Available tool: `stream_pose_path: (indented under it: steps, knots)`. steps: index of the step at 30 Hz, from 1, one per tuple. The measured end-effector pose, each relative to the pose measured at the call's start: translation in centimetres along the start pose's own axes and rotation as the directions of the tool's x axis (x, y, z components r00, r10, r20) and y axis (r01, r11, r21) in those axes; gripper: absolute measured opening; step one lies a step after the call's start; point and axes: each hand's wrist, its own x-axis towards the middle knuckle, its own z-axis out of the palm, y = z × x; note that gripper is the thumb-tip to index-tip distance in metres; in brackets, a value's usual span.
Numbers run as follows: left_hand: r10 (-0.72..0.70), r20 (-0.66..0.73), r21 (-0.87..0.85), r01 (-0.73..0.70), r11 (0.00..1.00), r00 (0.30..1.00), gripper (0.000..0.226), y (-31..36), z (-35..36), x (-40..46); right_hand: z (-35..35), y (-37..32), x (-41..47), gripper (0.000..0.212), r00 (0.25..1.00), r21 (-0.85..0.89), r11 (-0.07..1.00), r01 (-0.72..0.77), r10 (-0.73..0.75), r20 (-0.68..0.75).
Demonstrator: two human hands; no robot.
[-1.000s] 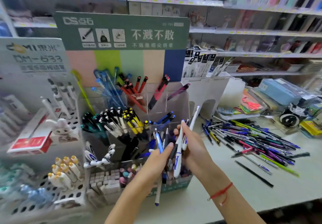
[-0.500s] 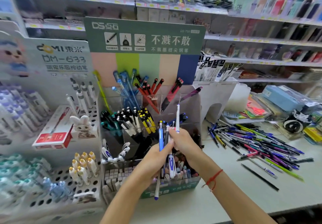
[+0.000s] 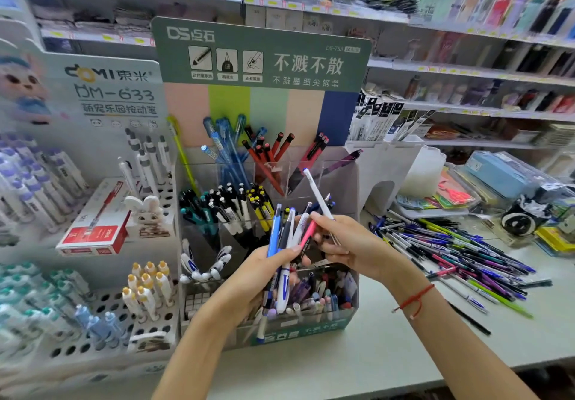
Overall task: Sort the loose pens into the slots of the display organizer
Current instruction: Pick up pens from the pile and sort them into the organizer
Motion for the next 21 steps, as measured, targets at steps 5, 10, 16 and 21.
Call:
stream_pose_path:
  steps: [5, 10, 16, 21]
  knots:
    - [-0.045, 0.028, 0.005, 0.045, 0.999, 0.999, 0.024, -0.7, -0.9, -0.7, 0.1, 0.4, 0.1, 0.050, 0.999, -0.186, 0.981, 0.051, -0.053, -0.008]
    - [-0.066, -0.011, -0.086, 0.065, 0.994, 0.998, 0.041, -2.2, -1.3, -1.6, 0.8, 0.2, 0.9, 0.036, 0.937, -0.130, 0.979, 0.157, -0.190, -0.293]
    - [-0.088, -0.313, -0.282, -0.004, 0.959, 0.946, 0.022, -4.4, -3.5, -4.2, 2.4, -1.7, 1.5, 0.018, 0.665, -0.445, 0.738, 0.508, -0.664, -0.342]
    - [-0.116, -0.477, -0.401, -0.098, 0.911, 0.871, 0.020, -4.4, -5.1, -5.0, 6.0, -2.0, 4.0, 0.014, 0.508, -0.760, 0.397, 0.515, -0.855, -0.102]
